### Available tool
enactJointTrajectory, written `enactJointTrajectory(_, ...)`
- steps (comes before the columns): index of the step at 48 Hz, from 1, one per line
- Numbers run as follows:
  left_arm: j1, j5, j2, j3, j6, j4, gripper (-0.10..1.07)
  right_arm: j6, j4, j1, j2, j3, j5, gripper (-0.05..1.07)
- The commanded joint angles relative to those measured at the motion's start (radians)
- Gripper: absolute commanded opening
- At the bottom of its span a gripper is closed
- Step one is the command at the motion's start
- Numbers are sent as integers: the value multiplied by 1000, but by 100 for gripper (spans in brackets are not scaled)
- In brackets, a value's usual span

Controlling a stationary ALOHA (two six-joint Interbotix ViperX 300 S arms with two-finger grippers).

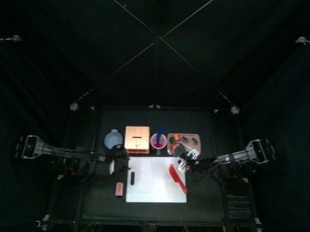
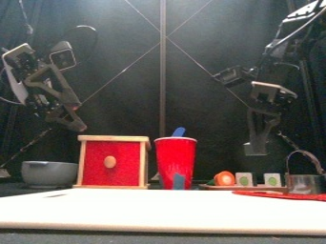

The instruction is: Place cut up sushi roll onto plate

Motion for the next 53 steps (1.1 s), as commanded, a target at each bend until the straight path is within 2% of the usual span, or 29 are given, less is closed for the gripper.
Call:
enactJointTrajectory(1,3,-3,0,-14,2,0,97,3,-3,-83,-54,48,-55,78)
enactJointTrajectory(9,2,-5,0,-12,2,-2,97,5,2,-227,-74,155,-242,79)
enactJointTrajectory(15,3,-3,0,-12,2,-2,98,5,14,-288,-69,189,-364,79)
enactJointTrajectory(20,3,-3,0,-14,2,-2,97,3,-15,-298,-67,189,-397,83)
enactJointTrajectory(28,2,-3,0,-12,0,-2,97,6,-23,-296,-67,189,-402,101)
enactJointTrajectory(34,2,-3,0,-12,0,-2,97,11,-12,-296,-75,183,-400,104)
enactJointTrajectory(37,2,-3,0,-11,-2,-2,98,8,2,-284,-97,175,-400,104)
enactJointTrajectory(44,3,-3,0,-14,0,-2,97,2,12,-173,-166,158,-410,104)
enactJointTrajectory(49,2,-3,0,-20,2,0,97,0,-43,-67,-230,149,-440,104)
enactJointTrajectory(53,3,-6,-2,-31,3,2,97,2,-94,-25,-255,152,-517,104)
